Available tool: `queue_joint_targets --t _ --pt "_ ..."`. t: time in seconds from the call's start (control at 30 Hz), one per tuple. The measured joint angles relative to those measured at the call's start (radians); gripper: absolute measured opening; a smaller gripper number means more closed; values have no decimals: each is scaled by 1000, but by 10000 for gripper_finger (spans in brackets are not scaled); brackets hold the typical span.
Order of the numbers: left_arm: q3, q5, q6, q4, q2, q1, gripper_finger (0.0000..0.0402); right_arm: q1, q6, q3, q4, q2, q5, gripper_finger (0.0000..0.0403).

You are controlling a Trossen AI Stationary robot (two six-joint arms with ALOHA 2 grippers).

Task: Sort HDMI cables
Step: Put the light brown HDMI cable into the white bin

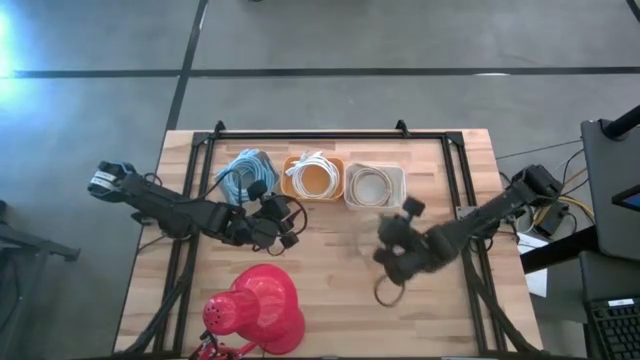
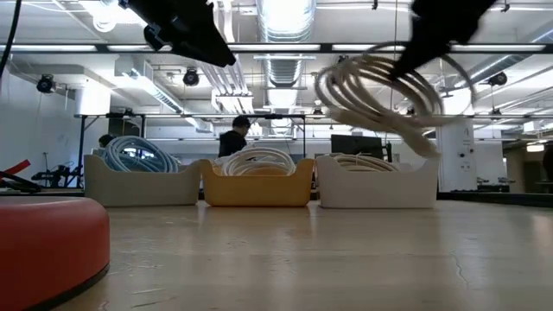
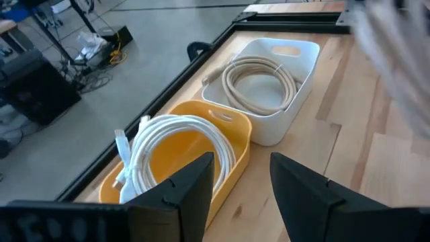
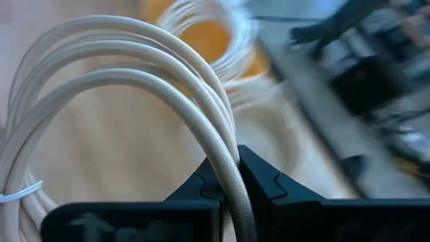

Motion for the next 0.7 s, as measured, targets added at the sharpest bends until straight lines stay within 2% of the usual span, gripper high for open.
queue_joint_targets --t 0.1,0.3,0.5,0.7 --pt "3 0 13 5 0 0 177 -111 -98 55 -29 -5 39 18" --pt "0 0 13 2 0 1 177 -346 -317 101 -35 -6 38 18" --pt "0 -1 14 2 0 1 177 -529 -413 50 -31 -5 -11 18" --pt "-1 -33 14 2 0 1 177 -637 -523 -55 51 -5 -25 18"
